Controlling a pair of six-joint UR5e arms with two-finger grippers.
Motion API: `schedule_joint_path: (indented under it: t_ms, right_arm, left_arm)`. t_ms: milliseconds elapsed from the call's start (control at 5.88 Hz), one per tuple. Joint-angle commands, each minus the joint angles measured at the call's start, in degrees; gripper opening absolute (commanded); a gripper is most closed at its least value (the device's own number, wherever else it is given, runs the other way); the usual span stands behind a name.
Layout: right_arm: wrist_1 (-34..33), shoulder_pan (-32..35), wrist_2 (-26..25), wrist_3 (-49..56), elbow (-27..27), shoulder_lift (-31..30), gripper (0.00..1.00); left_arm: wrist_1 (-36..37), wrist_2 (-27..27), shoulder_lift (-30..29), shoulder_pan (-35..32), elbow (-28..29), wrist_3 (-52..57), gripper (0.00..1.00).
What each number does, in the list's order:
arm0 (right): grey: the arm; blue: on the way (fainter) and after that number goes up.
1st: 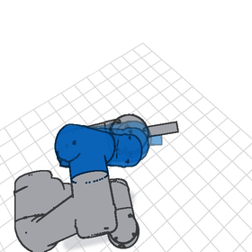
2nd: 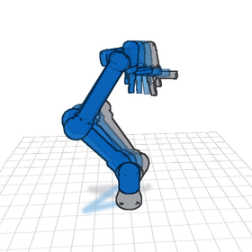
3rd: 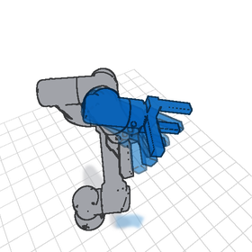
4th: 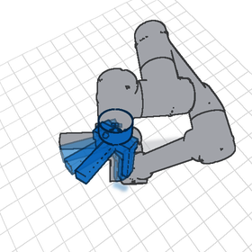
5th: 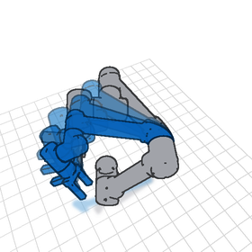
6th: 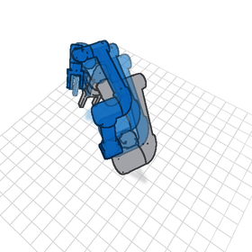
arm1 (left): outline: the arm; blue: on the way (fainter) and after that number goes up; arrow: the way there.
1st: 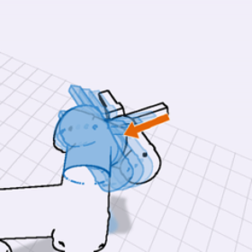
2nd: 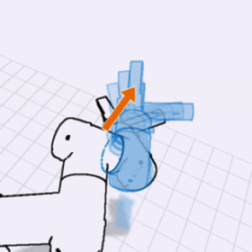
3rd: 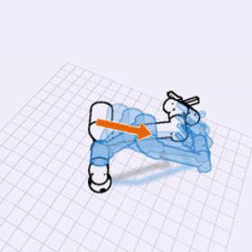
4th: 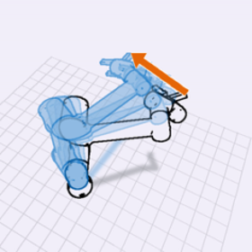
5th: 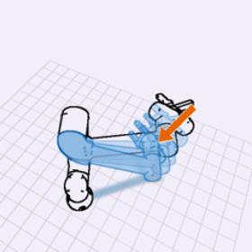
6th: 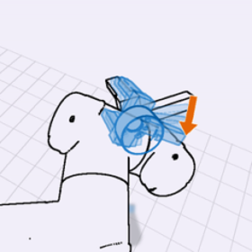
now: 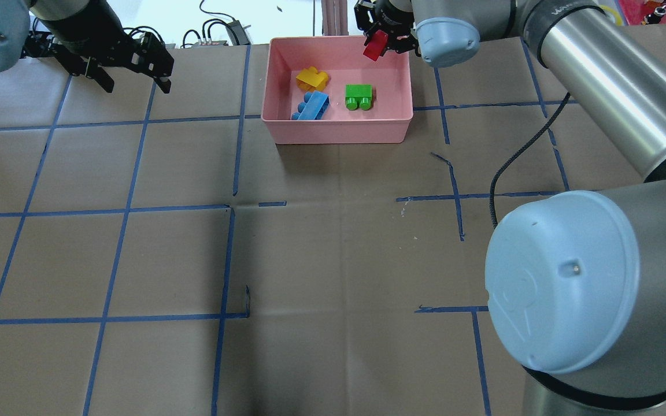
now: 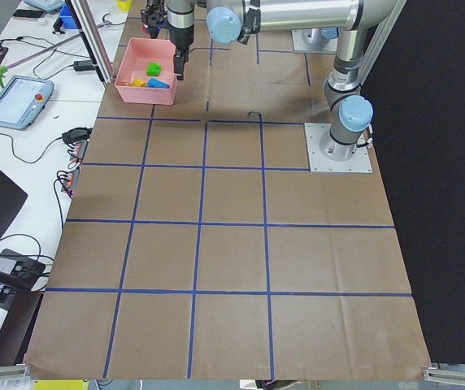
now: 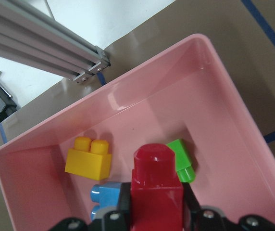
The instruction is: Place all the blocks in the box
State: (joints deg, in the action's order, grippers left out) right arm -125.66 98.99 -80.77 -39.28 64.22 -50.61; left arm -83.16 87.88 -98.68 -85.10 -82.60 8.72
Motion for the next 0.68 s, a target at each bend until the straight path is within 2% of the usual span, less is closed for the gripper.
schedule_joint_path:
  t_ms: [0, 170, 511]
  right_arm:
    - [-0.11, 1.11, 0.0, -0.44, -0.94, 1.22, 0.36]
    - [-0.89, 1.11, -0.26, -0.36, -0.33, 1.04, 0.99]
    - [-0.72, 1.03, -0.18, -0.36, 0.2, 0.35, 1.0]
  left_arm:
    - [-1.65, -1.57, 3.75, -2.35, -1.6, -2.83, 0.99]
    - [-2.62, -1.49, 4.37, -2.35, -1.51, -2.48, 0.99]
    - [-3.41, -1.31, 5.95, -2.35, -2.39, -1.87, 0.99]
